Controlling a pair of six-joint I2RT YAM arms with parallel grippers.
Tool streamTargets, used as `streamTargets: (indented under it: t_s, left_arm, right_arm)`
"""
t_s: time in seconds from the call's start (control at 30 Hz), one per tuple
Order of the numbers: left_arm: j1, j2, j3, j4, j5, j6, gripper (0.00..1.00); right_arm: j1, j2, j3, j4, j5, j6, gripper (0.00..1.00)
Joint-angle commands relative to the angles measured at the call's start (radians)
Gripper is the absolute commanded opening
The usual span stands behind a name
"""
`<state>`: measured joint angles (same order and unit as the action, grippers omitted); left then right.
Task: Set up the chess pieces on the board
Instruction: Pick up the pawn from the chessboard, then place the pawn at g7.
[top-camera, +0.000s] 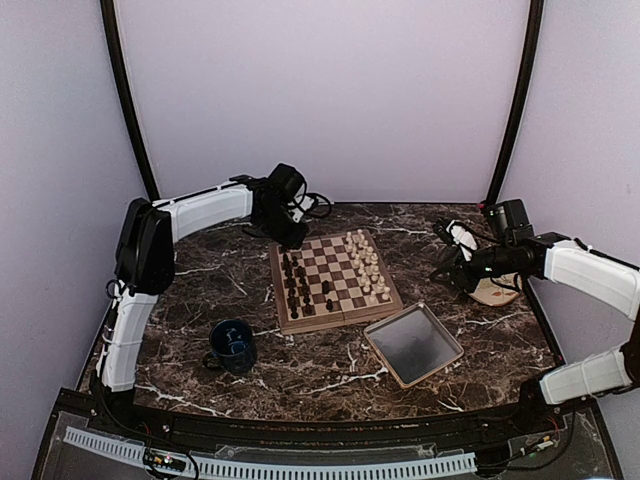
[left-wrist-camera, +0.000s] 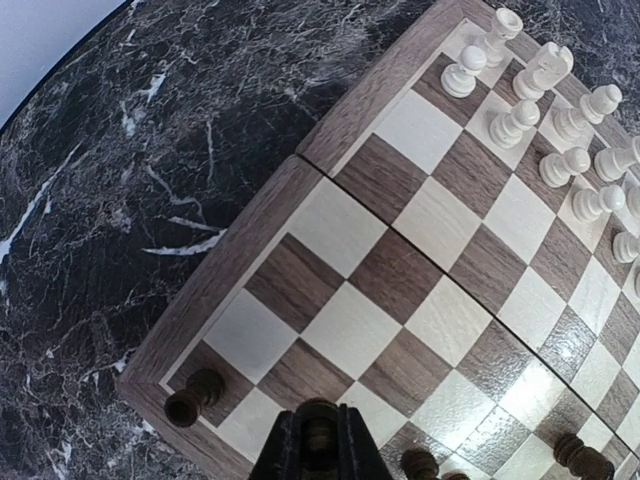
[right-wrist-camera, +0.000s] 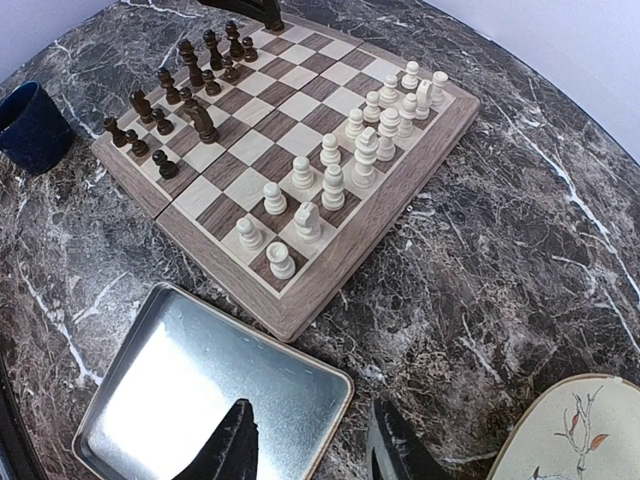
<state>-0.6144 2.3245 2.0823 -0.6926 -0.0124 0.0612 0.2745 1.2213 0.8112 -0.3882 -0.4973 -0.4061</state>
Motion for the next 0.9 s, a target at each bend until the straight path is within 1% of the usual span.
streamTargets:
  t_s: [0.0,0.33,0.47,0.5,0.7,0.87]
  left_arm:
    - [-0.007,-0.02,0.001,-0.029,0.0,0.014,0.07]
    - [-0.007,0.0,-0.013,-0.015,0.015,0.012,0.08]
    - [-0.007,0.008,-0.014,-0.025,-0.003,0.006,0.08]
    - [0.017,0.01,-0.014,-0.026,-0.009,0.004,0.08]
    - [0.025,0.02,-0.016,-0.038,-0.035,-0.014,0.09]
    - [0.025,0.025,-0.018,-0.03,-0.008,-0.015,0.09]
  right_arm:
    - [-0.005,0.013,0.012,0.032,-0.005,-0.003,0.38]
    - [-0.005,0.021,0.015,0.029,-0.007,-0.007,0.38]
    - [-0.005,0.026,0.016,0.027,-0.008,-0.009,0.38]
    - [-0.005,0.026,0.016,0.026,-0.007,-0.009,0.38]
    - [-0.006,0.028,0.016,0.027,-0.007,-0.011,0.38]
    - [-0.006,0.028,0.016,0.026,-0.007,-0.012,0.38]
